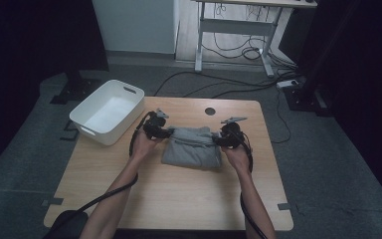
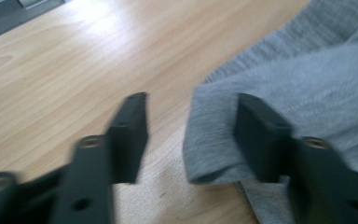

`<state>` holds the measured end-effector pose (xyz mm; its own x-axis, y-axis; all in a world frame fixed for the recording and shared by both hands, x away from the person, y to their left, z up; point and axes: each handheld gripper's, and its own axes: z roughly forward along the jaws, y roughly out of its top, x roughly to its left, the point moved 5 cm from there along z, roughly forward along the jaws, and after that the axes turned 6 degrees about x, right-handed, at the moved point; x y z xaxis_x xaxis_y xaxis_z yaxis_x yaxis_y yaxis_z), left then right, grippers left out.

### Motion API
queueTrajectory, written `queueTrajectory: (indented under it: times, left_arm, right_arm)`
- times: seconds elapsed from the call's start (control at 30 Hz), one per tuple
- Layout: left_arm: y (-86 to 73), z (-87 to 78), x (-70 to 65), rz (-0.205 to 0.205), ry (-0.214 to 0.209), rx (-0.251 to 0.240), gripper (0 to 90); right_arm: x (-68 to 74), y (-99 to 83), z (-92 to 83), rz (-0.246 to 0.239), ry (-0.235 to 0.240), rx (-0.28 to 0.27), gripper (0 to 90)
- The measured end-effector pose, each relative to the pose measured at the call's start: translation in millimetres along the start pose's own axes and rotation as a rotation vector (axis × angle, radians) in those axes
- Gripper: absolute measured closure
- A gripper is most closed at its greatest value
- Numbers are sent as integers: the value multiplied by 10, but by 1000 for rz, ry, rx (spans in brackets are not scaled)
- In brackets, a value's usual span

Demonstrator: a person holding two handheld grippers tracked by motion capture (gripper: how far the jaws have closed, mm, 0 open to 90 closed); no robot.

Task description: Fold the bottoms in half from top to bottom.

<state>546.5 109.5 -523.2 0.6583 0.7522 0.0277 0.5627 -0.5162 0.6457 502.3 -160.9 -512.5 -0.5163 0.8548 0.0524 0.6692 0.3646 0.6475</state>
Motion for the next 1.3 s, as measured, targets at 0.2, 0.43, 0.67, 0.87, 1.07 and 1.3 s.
queueTrajectory:
  times: [0.2,0.43,0.67,0.87,1.07,1.3]
  left_arm:
    - [-100,-346,9,-33,-50,-61,160]
    - [-452,-479,-87,-35,-123,-70,146]
    - [-780,-221,-413,36,-199,7,207]
    - [-878,-91,-554,91,-223,51,481]
    - [-916,-118,-625,96,-265,34,813]
    - [-1034,-285,-751,145,-268,60,836]
  right_arm:
    - [42,-20,-282,-29,22,-35,290]
    - [148,-312,-470,-67,50,-29,277]
    - [277,-601,-322,-72,89,-7,312]
    - [364,-767,-138,-86,106,37,535]
    - [430,-832,-144,-65,116,9,736]
    - [524,-944,-242,-76,135,18,742]
